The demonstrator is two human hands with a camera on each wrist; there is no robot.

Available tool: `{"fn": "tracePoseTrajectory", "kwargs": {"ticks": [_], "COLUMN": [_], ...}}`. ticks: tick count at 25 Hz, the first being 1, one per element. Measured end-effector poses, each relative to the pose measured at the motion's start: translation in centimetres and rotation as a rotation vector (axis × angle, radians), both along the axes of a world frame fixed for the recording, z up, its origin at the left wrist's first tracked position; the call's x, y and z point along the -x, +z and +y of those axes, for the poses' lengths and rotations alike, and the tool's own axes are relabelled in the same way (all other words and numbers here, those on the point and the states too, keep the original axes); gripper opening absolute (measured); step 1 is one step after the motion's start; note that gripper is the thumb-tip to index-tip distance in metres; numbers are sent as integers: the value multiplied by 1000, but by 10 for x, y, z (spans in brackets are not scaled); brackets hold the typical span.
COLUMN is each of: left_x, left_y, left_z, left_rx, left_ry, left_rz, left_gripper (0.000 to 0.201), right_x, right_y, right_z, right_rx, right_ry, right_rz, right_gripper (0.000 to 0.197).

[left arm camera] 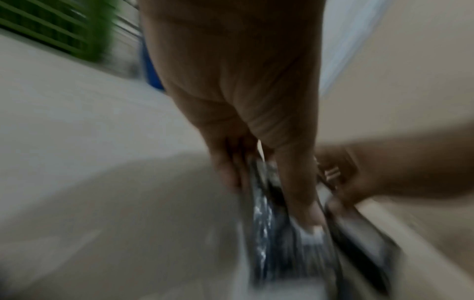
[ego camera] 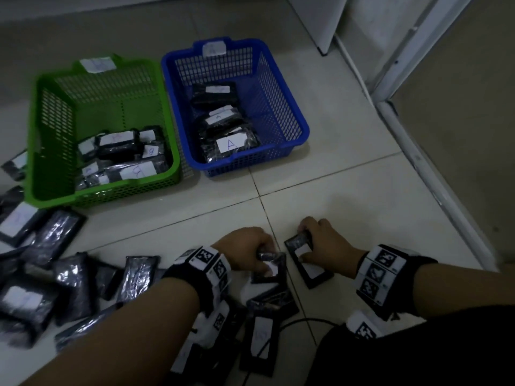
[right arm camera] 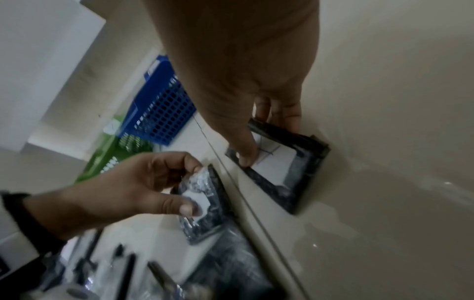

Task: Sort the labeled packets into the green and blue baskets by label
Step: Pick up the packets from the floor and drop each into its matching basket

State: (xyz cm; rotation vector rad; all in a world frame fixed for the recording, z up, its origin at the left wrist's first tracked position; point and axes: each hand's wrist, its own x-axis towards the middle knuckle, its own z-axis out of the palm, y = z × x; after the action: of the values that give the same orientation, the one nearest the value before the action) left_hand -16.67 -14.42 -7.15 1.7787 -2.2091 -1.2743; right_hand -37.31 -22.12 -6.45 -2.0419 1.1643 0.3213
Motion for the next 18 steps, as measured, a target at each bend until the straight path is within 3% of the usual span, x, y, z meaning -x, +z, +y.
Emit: {"fn": "tracePoseTrajectory", "kwargs": {"ticks": [2, 5, 8, 11, 14, 16, 18], "left_x": [-23, -75, -125, -164, -192, -207, -217], "left_y": [14, 42, 74, 96, 101, 97, 91], "left_z": [-7, -9, 2, 23, 41, 51, 59], "left_rx": [-149, -369, -388, -188, 140, 338, 446], "left_ry": [147, 405, 696, 955, 1242, 1452, 1591], "left_rz": [143, 494, 739, 844, 870, 853, 867], "left_gripper": [25, 15, 17, 19, 26, 26, 27], "right_x": [-15, -57, -114, -179, -247, -285, -311], "right_y": [7, 30, 59, 79, 91, 91, 86], "right_z": [-13, -32, -47, -62, -67, -64, -56], "right_rx": [-37, -100, -118, -98, -113, -137, -106], "right_ry": [-18, -91, -133, -131, -62, 1, 109], "right_rz": [-92, -278, -454, -585, -659, -649, -588], "right_gripper": [34, 23, 20, 22, 38, 44, 36]}}
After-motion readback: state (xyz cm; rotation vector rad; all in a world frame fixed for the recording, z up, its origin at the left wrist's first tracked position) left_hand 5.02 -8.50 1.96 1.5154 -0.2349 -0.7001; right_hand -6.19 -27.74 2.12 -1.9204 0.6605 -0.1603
